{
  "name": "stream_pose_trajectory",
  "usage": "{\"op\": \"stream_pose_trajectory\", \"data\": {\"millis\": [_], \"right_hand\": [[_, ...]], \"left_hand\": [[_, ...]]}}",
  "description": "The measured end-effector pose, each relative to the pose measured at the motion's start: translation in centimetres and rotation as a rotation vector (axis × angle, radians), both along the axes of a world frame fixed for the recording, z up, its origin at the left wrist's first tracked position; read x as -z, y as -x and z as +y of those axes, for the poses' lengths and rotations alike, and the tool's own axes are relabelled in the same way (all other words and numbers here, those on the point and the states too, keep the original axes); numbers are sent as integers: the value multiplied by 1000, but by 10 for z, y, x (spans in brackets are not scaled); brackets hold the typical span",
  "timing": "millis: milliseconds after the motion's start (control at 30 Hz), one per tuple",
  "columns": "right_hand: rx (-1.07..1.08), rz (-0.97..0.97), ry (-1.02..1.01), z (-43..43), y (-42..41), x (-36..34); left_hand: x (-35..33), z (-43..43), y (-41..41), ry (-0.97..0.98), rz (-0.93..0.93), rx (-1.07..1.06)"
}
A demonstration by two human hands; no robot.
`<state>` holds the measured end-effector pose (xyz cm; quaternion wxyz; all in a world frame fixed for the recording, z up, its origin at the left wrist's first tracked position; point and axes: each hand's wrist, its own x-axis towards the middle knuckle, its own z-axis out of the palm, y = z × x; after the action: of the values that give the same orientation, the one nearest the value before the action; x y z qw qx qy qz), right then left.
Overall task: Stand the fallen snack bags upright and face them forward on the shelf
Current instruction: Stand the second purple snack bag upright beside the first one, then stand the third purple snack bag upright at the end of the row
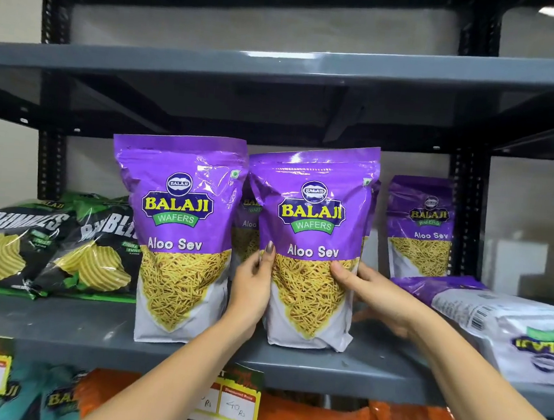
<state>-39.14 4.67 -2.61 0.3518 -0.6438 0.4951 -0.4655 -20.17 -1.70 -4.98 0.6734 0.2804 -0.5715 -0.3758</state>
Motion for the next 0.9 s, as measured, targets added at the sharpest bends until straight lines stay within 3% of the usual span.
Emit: {"op": "stream_pose_trajectory", "data": {"millis": [133, 300, 400, 500, 600, 700, 767, 900], "right_hand": [[1, 32, 10, 11, -4, -1], [27, 86, 10, 28, -10, -4], [150, 182, 83, 44, -2, -19], [396, 223, 253, 57, 44, -45], [674, 367, 254, 64, 116, -66], [860, 613, -44, 70, 171, -68], [876, 719, -275, 69, 189, -56], [760, 504, -442, 66, 198, -33]], "left_hand": [[2, 7, 0, -2, -1, -2], [4, 38, 13, 2, 44, -206], [24, 88, 26, 317, 6, -448], [34, 134, 42, 657, -161, -250], [18, 151, 66, 459, -405, 159], [5, 124, 107, 179, -694, 212], [-2, 103, 137, 10, -840, 197], [-15, 93, 182, -219, -912, 329]]}}
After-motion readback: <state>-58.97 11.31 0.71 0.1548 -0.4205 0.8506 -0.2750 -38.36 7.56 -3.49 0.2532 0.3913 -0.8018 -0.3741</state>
